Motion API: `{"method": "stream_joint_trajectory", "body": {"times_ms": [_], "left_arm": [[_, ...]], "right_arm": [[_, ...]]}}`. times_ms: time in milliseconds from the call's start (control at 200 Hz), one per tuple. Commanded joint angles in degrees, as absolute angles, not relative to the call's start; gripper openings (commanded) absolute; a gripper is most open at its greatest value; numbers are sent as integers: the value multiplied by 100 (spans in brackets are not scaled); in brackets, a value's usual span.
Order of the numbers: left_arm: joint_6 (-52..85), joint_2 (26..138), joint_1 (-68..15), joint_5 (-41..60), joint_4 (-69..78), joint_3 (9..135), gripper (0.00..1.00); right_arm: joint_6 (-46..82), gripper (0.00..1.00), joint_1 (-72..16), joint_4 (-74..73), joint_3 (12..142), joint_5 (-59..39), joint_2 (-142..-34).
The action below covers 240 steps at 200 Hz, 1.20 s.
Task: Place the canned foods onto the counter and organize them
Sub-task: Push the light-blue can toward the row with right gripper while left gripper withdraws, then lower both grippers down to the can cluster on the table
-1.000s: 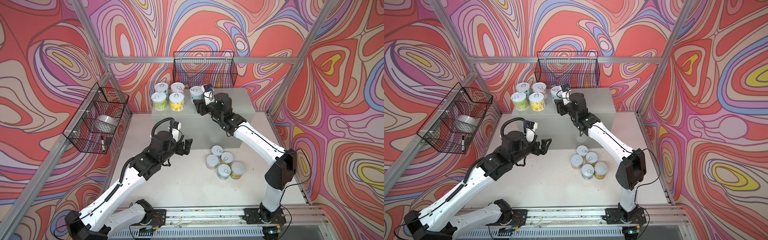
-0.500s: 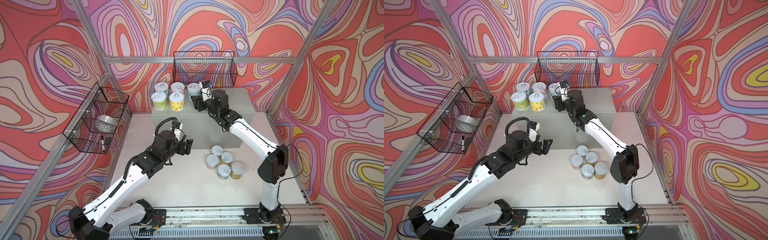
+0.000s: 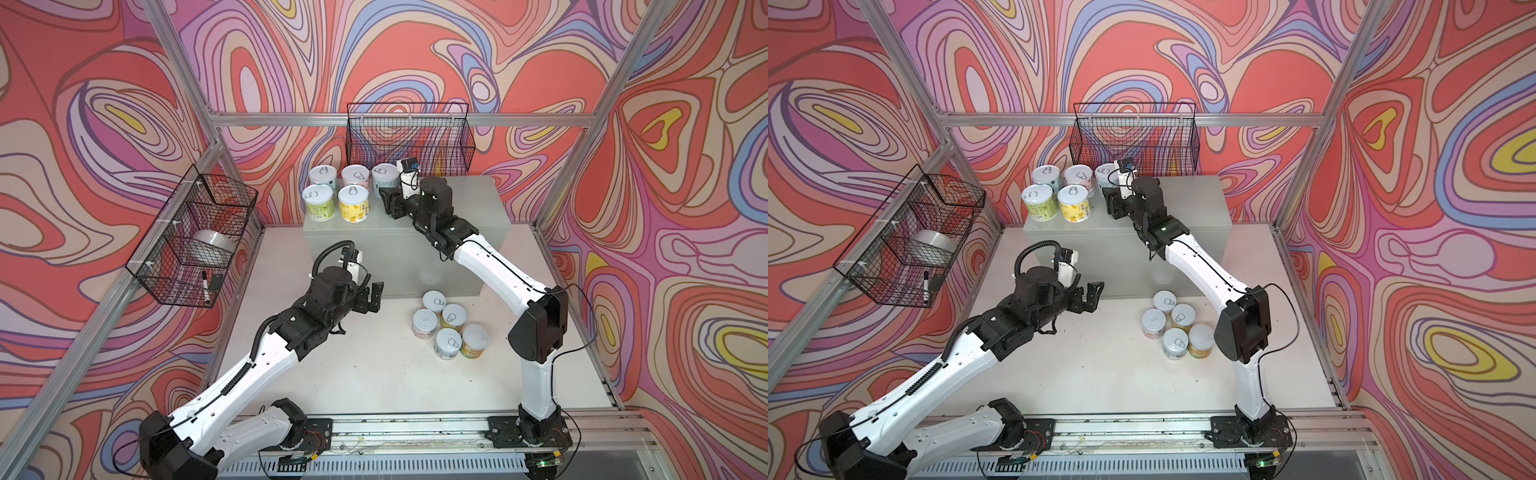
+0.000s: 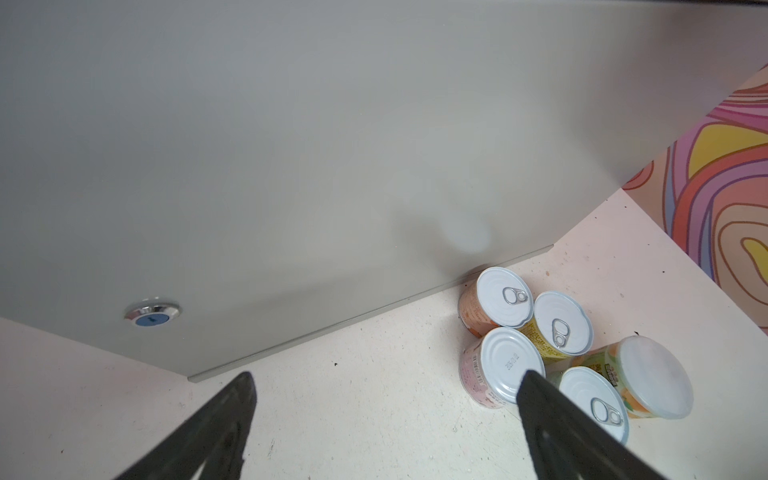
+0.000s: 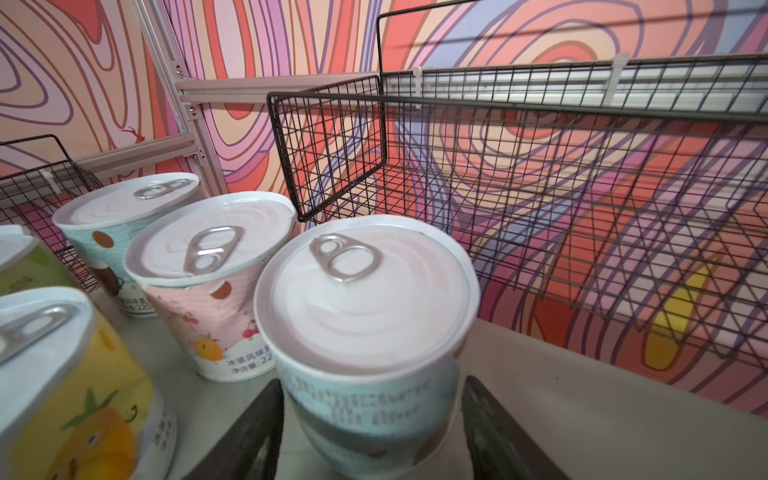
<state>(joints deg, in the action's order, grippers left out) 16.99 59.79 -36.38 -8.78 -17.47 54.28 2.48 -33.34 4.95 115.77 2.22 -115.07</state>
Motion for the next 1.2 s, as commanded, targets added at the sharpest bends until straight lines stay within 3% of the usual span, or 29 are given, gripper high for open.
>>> {"method": "stream_joint_trajectory", "body": {"times_ms": [0, 230, 591, 911, 1197], "left_arm": [[1841, 5853, -3616, -1118, -1463, 5281, 100], [1435, 5858, -3621, -755, -704, 4868, 100], [1725, 6383, -3823, -611, 295, 4562, 100], [1643, 6626, -4032, -379, 32, 4737, 100], [1458, 6416, -4138, -613, -88, 4489, 100]], "right_arm": [[286, 73, -3297, 724, 11332, 341, -11184], [354, 81, -3309, 586, 10429, 334, -10282], [310, 83, -3305, 473, 8735, 738, -8635], [632, 82, -3357, 889, 7655, 1013, -7448], [974, 81, -4428, 1495, 6767, 1960, -6728]]}}
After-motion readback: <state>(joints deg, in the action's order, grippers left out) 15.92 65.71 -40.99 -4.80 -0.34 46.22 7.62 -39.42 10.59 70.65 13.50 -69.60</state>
